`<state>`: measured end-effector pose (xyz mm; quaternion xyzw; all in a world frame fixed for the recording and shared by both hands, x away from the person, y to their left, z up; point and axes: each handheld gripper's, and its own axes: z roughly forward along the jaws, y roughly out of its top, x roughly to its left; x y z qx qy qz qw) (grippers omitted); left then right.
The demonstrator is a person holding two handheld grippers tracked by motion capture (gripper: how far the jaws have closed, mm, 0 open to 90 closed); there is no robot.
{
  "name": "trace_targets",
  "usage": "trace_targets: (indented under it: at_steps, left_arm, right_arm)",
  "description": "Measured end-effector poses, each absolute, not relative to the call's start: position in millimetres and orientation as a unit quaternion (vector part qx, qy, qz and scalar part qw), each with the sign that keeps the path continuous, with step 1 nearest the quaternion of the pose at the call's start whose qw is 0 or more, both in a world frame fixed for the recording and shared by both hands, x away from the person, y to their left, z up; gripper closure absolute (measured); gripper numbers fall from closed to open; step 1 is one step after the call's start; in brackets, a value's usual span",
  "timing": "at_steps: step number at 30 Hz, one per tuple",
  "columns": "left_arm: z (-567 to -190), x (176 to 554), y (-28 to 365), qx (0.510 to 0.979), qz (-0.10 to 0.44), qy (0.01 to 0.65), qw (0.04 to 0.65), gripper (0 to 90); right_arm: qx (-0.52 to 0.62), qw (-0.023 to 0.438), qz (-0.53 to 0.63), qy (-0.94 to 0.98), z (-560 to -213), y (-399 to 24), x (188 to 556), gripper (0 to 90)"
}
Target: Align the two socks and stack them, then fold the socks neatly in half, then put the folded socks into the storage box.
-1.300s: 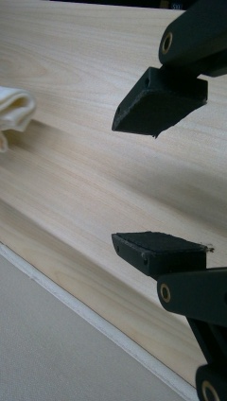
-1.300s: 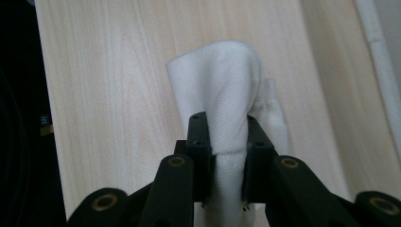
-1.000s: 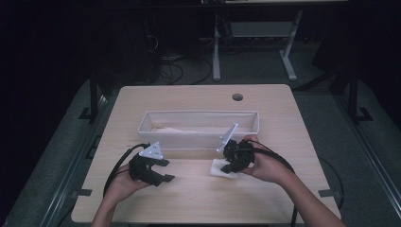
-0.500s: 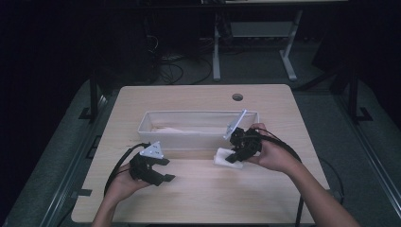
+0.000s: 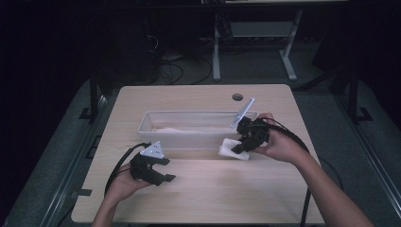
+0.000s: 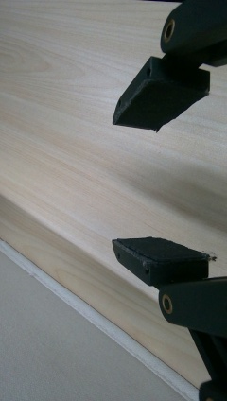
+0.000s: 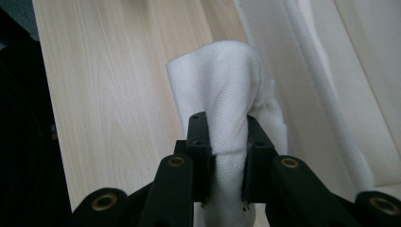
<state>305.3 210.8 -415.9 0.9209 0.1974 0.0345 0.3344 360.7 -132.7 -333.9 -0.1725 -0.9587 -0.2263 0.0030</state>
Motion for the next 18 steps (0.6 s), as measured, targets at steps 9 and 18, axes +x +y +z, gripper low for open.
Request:
trace_targets:
  at_steps: [9, 18]
  left_arm:
    - [-414.3, 305.7, 212.5, 0.920, 0.036, 0.198, 0.337, 34.0]
    - [-414.0, 306.7, 214.8, 0.919, 0.037, 0.201, 0.337, 33.3]
  right_arm:
    - [-0.179, -0.006, -0.226, -0.957, -319.7, -139.5, 369.7, 76.8]
    - [-0.181, -0.009, -0.228, -0.957, -311.0, -140.7, 380.0, 76.7]
